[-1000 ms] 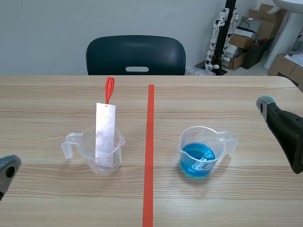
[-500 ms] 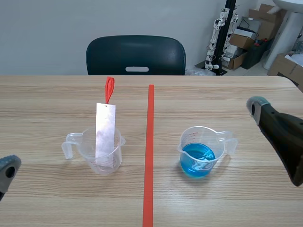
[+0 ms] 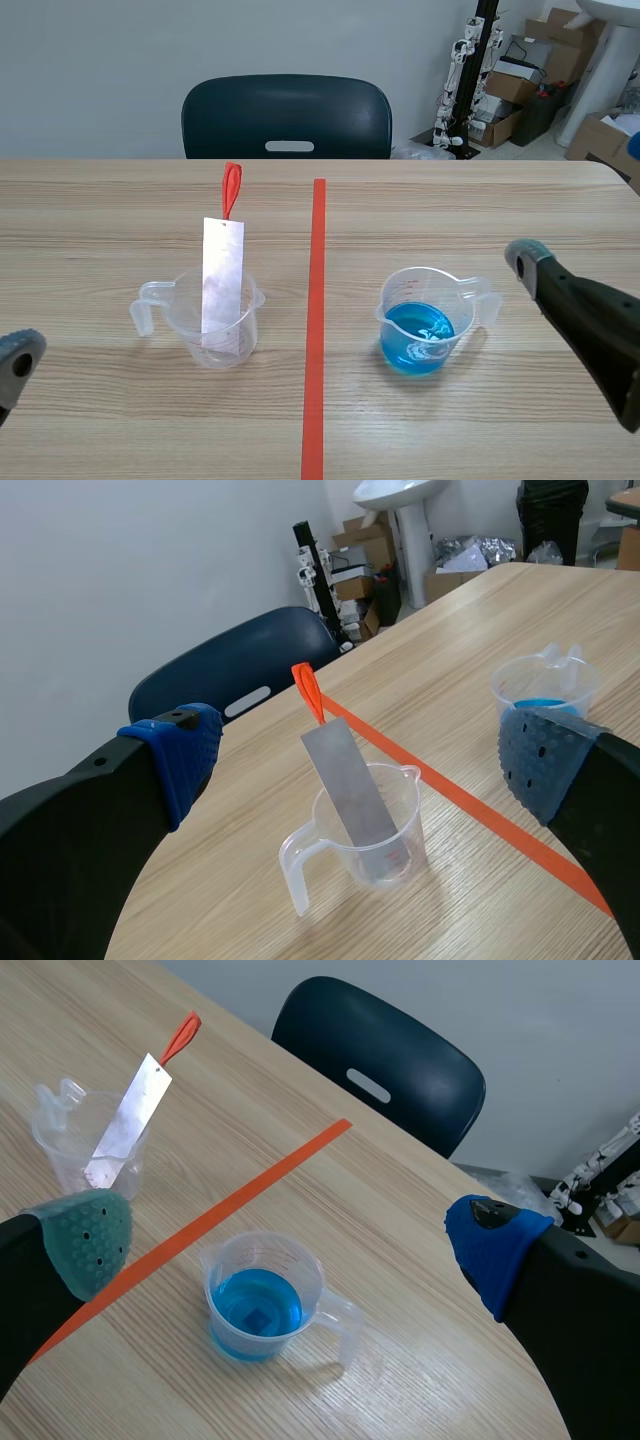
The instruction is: Do the redox reaction experiment. return to the home posture
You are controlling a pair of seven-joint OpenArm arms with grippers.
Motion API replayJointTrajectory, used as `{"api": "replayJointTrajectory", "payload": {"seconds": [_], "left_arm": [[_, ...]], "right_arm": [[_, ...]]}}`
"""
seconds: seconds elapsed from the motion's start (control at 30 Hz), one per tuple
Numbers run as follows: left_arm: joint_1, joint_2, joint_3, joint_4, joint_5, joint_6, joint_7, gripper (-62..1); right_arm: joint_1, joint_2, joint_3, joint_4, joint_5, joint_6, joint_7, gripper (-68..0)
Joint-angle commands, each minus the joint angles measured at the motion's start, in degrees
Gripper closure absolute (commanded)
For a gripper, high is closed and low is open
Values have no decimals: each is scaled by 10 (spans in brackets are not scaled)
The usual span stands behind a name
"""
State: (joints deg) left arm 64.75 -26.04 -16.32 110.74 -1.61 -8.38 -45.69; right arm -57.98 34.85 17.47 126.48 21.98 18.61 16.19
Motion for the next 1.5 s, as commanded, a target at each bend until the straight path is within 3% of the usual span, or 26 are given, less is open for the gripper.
{"api": "replayJointTrajectory", "payload": {"seconds": [0.0,0.37,1.47], "left_arm": [[-2,1,0,4,-5,1,-10,-581],[-2,1,0,4,-5,1,-10,-581],[-2,1,0,4,-5,1,-10,-581]], "right_arm": [[5,0,-2,3,5,0,-4,-679],[5,1,-4,2,5,0,-28,-679],[5,0,-4,2,5,2,-28,-679]]}}
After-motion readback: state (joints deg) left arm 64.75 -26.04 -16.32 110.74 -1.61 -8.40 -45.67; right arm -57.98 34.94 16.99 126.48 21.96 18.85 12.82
